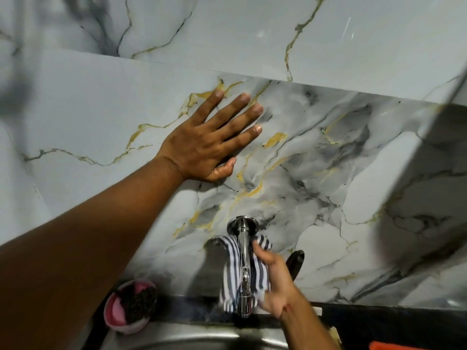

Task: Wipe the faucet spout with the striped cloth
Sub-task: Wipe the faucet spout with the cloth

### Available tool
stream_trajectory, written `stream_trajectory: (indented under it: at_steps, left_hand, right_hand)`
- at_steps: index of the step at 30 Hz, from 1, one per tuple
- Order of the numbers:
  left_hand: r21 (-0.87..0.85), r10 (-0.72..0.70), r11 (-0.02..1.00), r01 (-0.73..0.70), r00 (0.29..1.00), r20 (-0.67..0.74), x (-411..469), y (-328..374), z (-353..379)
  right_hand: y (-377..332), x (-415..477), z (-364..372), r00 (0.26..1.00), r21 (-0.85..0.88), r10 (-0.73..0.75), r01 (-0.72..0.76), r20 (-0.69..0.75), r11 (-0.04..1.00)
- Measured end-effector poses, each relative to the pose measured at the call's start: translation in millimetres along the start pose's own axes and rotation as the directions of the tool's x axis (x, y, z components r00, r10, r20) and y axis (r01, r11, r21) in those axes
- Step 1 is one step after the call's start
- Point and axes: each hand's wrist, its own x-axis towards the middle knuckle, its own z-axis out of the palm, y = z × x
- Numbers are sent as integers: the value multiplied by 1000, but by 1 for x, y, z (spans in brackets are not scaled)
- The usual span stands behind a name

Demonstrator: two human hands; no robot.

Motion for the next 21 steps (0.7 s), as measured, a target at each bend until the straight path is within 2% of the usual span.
stream_trajectory:
  at_steps: [2, 5, 6, 8, 10, 11, 12, 13, 14, 15, 16, 17, 18, 19, 21]
  left_hand:
    - [-6, 1, 1000, -2, 1000, -5, -1, 0, 0]
    - [-13, -8, 1000, 8, 1000, 2, 0, 2, -1]
    - [-13, -8, 1000, 8, 1000, 7, 0, 1, -2]
    - [-7, -5, 1000, 5, 1000, 14, 0, -1, -3]
    - [-7, -8, 1000, 8, 1000, 18, 0, -1, -4]
    - [-10, -9, 1000, 9, 1000, 15, 0, 0, -4]
    - [-11, -8, 1000, 9, 1000, 12, -1, 1, -3]
    - [-12, -8, 1000, 8, 1000, 11, -1, 1, -2]
    - [-11, -6, 1000, 6, 1000, 13, -1, 1, -1]
    - [-9, -3, 1000, 4, 1000, 15, -1, 0, -1]
    - [-5, -1, 1000, 1, 1000, 19, -1, -1, -1]
    - [-1, 1, 1000, -1, 1000, 22, 0, -2, -1]
    - [2, 2, 1000, -2, 1000, 24, 0, -2, -2]
    - [3, 3, 1000, -3, 1000, 27, 0, -2, -2]
    - [6, -1, 1000, 1, 999, 37, 0, -1, -3]
  right_hand:
    - [24, -3, -14, 996, 80, 2, -10, 92, 997]
    - [30, 1, -17, 976, 59, 28, -42, 216, 997]
    - [24, 5, -12, 977, 30, 15, -21, 212, 999]
    - [13, 14, -4, 984, 109, -12, -7, 175, 994]
    - [11, 12, -1, 983, 166, 29, -60, 183, 984]
    - [15, 7, -4, 988, 112, 56, -73, 142, 991]
    - [20, 2, -6, 996, 94, 84, -85, 4, 992]
    - [21, -1, -6, 963, 297, 207, -149, -174, 943]
    - [19, -11, 1, 913, 225, 142, -57, -383, 973]
    - [23, -23, 2, 879, 107, 5, 53, -476, 993]
    - [25, -27, 5, 855, -1, -122, 141, -505, 990]
    - [28, -27, 9, 860, -158, -228, 174, -457, 972]
    - [32, -29, 16, 806, -396, -416, 250, -421, 884]
    - [32, -28, 26, 771, -633, -562, 280, -300, 722]
    - [30, -14, 31, 693, -881, -719, 307, -52, 360]
